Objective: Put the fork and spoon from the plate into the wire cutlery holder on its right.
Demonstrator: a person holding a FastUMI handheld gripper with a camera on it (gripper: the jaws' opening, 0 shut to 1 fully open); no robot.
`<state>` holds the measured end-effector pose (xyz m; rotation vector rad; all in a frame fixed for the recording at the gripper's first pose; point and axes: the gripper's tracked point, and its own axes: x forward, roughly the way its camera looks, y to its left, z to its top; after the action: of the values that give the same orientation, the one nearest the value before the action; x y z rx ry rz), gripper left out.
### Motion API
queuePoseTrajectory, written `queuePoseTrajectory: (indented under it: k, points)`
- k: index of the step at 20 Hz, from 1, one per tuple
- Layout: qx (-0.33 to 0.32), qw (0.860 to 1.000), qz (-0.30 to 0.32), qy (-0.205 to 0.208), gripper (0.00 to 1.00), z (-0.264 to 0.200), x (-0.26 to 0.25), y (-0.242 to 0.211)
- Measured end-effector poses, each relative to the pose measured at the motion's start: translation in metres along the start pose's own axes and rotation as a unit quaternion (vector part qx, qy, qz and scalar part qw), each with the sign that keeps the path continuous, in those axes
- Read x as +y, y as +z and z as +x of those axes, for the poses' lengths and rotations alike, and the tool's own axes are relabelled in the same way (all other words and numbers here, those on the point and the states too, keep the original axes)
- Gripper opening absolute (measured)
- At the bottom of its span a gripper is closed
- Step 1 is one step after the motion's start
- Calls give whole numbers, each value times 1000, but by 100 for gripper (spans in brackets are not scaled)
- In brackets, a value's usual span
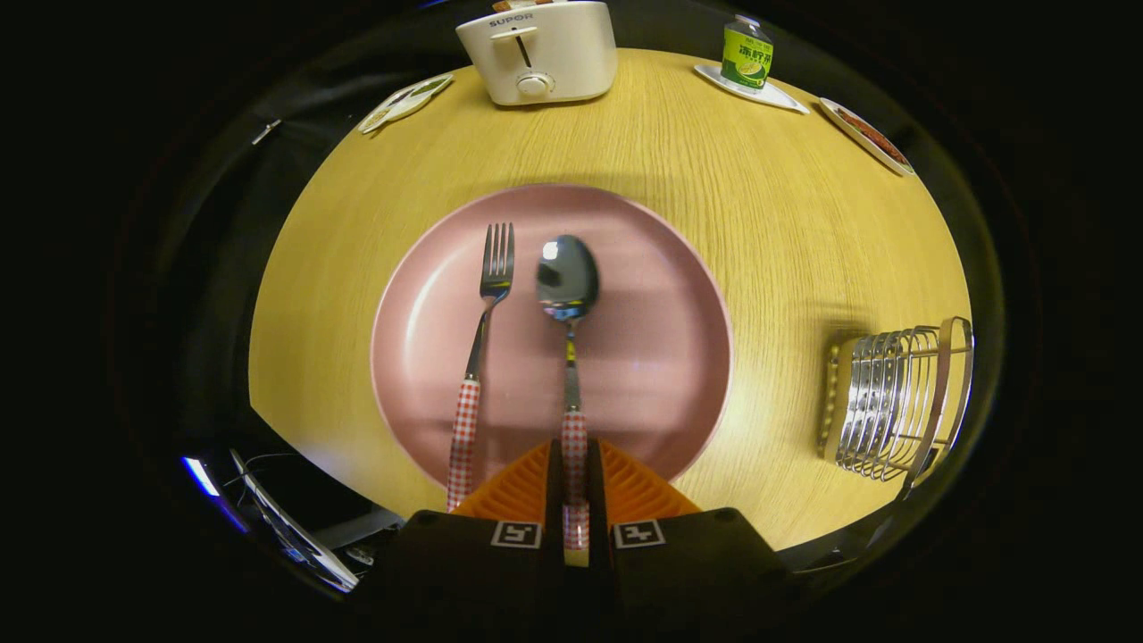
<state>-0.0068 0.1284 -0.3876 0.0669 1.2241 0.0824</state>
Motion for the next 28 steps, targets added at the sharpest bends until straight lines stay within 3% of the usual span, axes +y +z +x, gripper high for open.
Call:
queuePoseTrajectory:
  k: [6, 9, 14, 19, 22, 28]
  points:
    - [-8, 999, -1, 41, 13, -37, -14, 1]
    - [-15, 998, -37, 54, 13, -80, -34, 2]
    - [-3, 993, -114, 37, 13, -152, -95, -4]
    - [64, 986, -155, 16, 12, -192, -160, -24]
    - [113, 978, -176, -7, 13, -193, -196, -31]
    - [205, 962, -182, -12, 13, -184, -218, -32]
